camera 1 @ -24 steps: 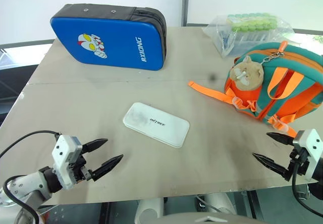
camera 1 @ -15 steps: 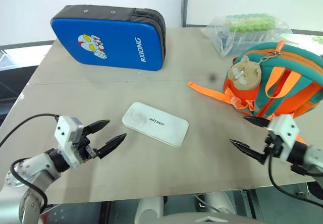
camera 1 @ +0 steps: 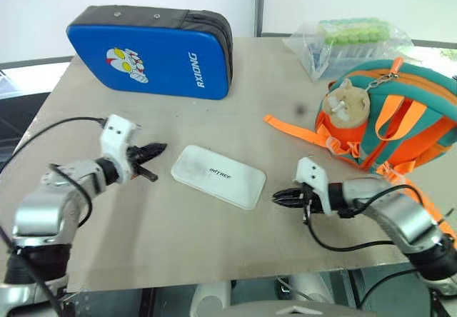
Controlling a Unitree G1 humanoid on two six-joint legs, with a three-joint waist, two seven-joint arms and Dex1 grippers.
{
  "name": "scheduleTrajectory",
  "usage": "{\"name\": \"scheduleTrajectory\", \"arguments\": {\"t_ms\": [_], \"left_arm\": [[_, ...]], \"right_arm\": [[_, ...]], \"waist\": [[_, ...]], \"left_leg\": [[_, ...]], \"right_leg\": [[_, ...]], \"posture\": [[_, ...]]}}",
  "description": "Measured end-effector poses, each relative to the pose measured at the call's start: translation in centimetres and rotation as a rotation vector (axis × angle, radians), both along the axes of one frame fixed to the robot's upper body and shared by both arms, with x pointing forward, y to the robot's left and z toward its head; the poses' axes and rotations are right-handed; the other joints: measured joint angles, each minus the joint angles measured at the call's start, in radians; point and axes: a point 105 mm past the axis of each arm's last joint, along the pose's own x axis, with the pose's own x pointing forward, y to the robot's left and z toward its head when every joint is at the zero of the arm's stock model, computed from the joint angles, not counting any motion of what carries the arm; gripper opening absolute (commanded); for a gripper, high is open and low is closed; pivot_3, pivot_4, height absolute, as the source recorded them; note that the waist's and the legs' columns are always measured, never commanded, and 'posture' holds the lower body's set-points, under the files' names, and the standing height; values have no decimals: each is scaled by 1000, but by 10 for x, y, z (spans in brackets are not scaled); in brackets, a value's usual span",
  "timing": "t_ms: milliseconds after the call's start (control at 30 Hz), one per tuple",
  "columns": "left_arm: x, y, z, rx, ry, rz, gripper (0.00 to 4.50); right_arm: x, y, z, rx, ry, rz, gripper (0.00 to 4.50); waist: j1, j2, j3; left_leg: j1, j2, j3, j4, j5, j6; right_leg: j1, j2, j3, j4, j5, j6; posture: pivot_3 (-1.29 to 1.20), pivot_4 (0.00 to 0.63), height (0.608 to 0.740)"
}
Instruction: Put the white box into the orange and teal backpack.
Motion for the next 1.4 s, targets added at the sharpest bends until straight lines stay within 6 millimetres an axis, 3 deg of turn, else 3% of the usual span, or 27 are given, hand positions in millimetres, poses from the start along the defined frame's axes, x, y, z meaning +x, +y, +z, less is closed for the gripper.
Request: {"name": "scheduleTrajectory", "arguments": {"t_ms": [100,300,467,567,667,733,800,833,933,1067,1200,1400], "left_arm": [[-8,-2,-14,63,70,-56,66],[-31,-12,-20,78,111,-109,66],[-74,-51,-31,15,176,-212,66],[-76,-57,-27,-35,155,-148,66],[-75,-50,-27,-47,164,-81,66],[-70,-38,-21,-97,170,-22,578],[-63,-23,-7,-225,177,36,1387],[-62,-18,-4,-256,182,51,1913],[-67,0,-2,-357,278,94,2783],[-83,-5,7,-575,509,15,4406],[-84,-12,11,-685,621,-27,4469],[-74,-39,-14,-725,745,-68,4469]], "right_arm": [[10,12,1,5,-38,28,28],[17,13,2,21,-48,14,28],[37,-33,17,-24,-98,-83,28],[43,-53,19,-82,-138,-100,28],[48,-72,13,-177,-173,-110,28],[52,-79,14,-209,-207,-123,0],[59,-82,15,-196,-222,-183,0],[60,-82,16,-187,-223,-194,0],[61,-83,22,-163,-234,-204,0],[56,-74,25,-144,-254,-173,0],[52,-66,29,-148,-285,-141,0],[40,-41,21,-152,-268,-64,0]], "waist": [[-1,-1,0],[0,0,0],[10,1,1],[12,1,1],[9,1,1],[7,0,1],[6,0,1],[5,1,1],[3,1,1],[6,1,1],[4,1,1],[4,0,1]], "left_leg": [[0,1,0,-1,0,0],[1,1,-1,-1,0,0],[1,0,-1,1,0,0],[1,0,-1,2,0,0],[2,0,-1,3,0,0],[2,1,-2,3,0,0],[2,1,-3,4,0,0],[2,1,-2,4,0,0],[2,1,-2,5,0,0],[1,0,-2,5,0,0],[1,0,-3,5,0,0],[1,0,-3,5,0,0]], "right_leg": [[-1,0,-1,0,1,1],[-1,-1,0,2,-1,-1],[0,-5,2,2,-1,-1],[1,-3,-1,3,-1,-1],[1,-1,-2,4,-1,-1],[1,1,-2,5,-1,-2],[1,2,-3,6,-1,-1],[1,2,-2,6,-1,-1],[1,2,-1,5,-1,-1],[1,0,-1,5,-1,-1],[1,-1,-1,5,-1,-1],[1,-1,-1,6,0,-1]], "posture": [[0,150,740],[0,150,740],[0,150,740],[0,150,740],[0,150,740],[0,150,740],[0,150,740],[0,150,740],[0,150,740],[0,150,740],[0,150,740],[0,150,740]]}}
